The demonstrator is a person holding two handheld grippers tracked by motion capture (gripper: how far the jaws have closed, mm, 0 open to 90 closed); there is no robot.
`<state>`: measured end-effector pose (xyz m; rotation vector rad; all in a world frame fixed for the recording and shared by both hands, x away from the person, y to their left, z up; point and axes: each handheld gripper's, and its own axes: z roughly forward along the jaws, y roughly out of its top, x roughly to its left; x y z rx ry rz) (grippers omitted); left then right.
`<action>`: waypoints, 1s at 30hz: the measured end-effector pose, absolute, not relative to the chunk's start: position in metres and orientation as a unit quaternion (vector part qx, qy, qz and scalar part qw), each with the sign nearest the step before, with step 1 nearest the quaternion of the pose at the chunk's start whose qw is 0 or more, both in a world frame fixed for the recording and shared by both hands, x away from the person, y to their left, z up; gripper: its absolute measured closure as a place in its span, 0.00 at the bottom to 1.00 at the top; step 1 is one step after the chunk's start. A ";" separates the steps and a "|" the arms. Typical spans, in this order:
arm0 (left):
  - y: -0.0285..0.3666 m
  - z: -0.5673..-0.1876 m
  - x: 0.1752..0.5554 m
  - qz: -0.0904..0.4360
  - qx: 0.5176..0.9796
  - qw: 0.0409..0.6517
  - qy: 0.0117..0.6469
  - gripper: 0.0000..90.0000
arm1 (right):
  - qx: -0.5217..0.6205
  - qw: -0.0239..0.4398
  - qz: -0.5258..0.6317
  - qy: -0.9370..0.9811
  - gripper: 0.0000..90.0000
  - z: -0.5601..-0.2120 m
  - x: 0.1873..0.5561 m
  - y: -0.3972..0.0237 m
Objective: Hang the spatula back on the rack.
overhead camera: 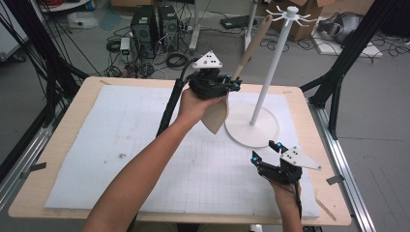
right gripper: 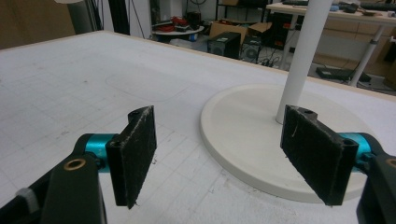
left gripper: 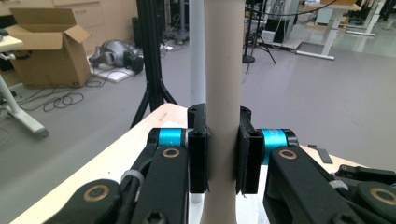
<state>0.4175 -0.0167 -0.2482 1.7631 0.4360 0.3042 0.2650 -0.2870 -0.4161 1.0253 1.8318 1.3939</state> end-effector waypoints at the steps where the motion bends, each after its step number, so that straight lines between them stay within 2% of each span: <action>1: -0.018 -0.248 0.418 0.131 0.763 0.604 0.190 0.87 | 0.386 0.308 0.527 0.692 0.29 -0.416 0.265 -0.288; 21: -0.028 -0.240 0.429 0.139 0.778 0.576 0.208 0.87 | 0.384 0.304 0.528 0.693 0.29 -0.417 0.266 -0.288; 30: -0.029 -0.242 0.433 0.127 0.783 0.571 0.210 0.87 | 0.383 0.303 0.528 0.694 0.29 -0.416 0.266 -0.287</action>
